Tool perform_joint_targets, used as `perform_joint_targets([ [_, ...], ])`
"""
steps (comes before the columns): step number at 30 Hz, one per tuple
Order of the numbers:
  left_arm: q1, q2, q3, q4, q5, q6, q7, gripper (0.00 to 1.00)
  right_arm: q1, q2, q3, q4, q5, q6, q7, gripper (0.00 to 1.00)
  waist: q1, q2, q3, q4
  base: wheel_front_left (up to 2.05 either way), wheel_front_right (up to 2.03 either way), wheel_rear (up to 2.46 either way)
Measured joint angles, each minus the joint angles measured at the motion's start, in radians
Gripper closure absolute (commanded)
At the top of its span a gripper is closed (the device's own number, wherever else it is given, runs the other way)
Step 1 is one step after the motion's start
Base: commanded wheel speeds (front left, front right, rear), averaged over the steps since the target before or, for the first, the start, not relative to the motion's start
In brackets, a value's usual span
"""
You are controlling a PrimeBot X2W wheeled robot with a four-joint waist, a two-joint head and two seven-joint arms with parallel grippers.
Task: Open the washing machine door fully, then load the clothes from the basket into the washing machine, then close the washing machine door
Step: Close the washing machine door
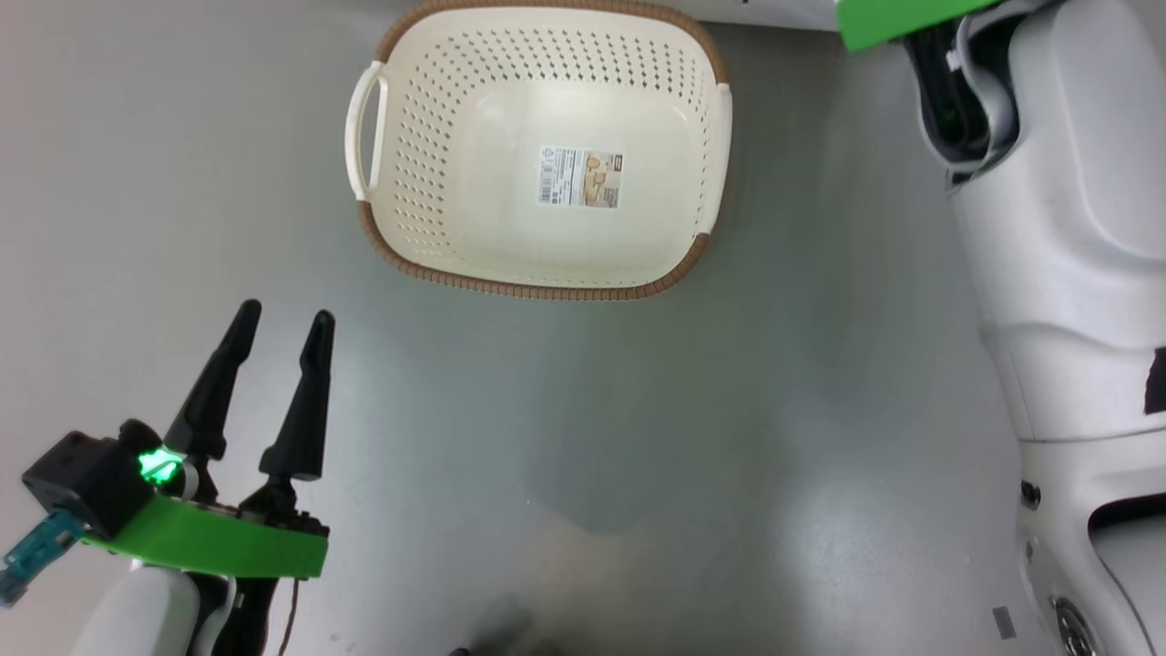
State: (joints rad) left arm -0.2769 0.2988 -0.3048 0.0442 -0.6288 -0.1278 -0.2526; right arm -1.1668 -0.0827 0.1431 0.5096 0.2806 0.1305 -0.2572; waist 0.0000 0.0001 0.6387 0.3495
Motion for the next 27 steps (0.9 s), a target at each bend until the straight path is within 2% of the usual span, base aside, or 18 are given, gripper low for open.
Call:
perform_joint_targets([
  [10, -0.004, 0.003, -0.006, -0.006, -0.001, 0.0, 0.0, 0.0, -0.037, 0.008, -0.006, 0.011, -0.025, 0.007, 0.0, 1.0, 0.0, 0.0, 0.027, -0.004, 0.0, 0.0, 0.0],
  [20, -0.006, 0.016, -0.008, -0.012, -0.001, 0.0, 0.0, 0.0, -0.039, 0.021, -0.058, 0.02, -0.04, 0.017, 0.0, 1.0, 0.0, 0.0, 0.015, -0.01, 0.0, 0.0, 0.0],
  [24, -0.005, 0.016, -0.002, -0.009, -0.001, 0.0, 0.0, 0.0, -0.038, 0.009, -0.017, 0.028, -0.007, 0.01, 0.0, 1.0, 0.0, 0.0, 0.002, -0.017, 0.0, 0.0, 0.0],
  [27, -0.001, 0.015, 0.015, -0.008, -0.001, 0.0, 0.0, 0.0, -0.021, -0.008, 0.047, 0.037, 0.077, 0.003, 0.0, 1.0, 0.0, 0.0, -0.017, -0.022, 0.0, 0.0, 0.0],
])
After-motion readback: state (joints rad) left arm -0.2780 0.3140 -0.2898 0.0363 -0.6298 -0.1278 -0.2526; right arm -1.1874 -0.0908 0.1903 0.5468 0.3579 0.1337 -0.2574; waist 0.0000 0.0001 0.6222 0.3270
